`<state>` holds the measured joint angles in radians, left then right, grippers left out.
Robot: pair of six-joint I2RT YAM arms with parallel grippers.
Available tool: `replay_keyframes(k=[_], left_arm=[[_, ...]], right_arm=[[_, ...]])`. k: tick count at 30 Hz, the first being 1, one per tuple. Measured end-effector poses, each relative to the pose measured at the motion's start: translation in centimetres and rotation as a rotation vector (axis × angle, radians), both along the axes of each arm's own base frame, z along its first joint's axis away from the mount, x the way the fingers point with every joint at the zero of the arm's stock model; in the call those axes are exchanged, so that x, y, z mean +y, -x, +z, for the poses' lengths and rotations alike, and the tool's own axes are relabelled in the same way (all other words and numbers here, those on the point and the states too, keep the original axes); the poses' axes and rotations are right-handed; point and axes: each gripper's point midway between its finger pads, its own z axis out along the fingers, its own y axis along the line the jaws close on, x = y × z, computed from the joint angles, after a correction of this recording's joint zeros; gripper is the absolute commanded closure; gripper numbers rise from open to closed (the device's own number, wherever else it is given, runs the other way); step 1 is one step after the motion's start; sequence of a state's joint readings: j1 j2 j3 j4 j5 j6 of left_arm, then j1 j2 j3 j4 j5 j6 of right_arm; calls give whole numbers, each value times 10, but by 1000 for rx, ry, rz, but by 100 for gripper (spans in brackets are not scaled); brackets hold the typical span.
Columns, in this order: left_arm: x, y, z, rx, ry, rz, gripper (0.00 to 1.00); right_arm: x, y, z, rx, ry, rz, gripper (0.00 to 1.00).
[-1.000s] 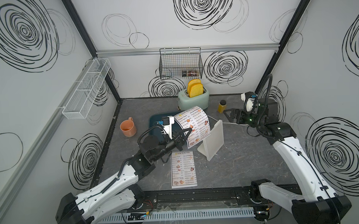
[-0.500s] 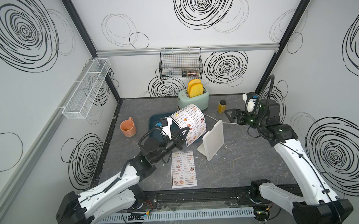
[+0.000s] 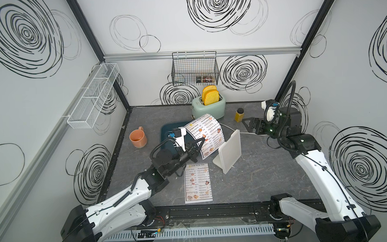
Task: Replace the menus in the menu holders
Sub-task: Insert the menu into the menu holder.
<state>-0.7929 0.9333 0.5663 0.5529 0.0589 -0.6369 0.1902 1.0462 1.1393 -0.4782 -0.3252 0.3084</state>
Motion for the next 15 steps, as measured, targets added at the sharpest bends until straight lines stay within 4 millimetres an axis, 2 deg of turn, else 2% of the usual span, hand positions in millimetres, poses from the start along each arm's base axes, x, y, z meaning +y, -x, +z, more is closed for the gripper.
replay_keyframes(k=[15], left_arm=[[-4, 4, -1, 10, 6, -16, 100]], right_arm=[[-1, 1, 2, -8, 3, -4, 4]])
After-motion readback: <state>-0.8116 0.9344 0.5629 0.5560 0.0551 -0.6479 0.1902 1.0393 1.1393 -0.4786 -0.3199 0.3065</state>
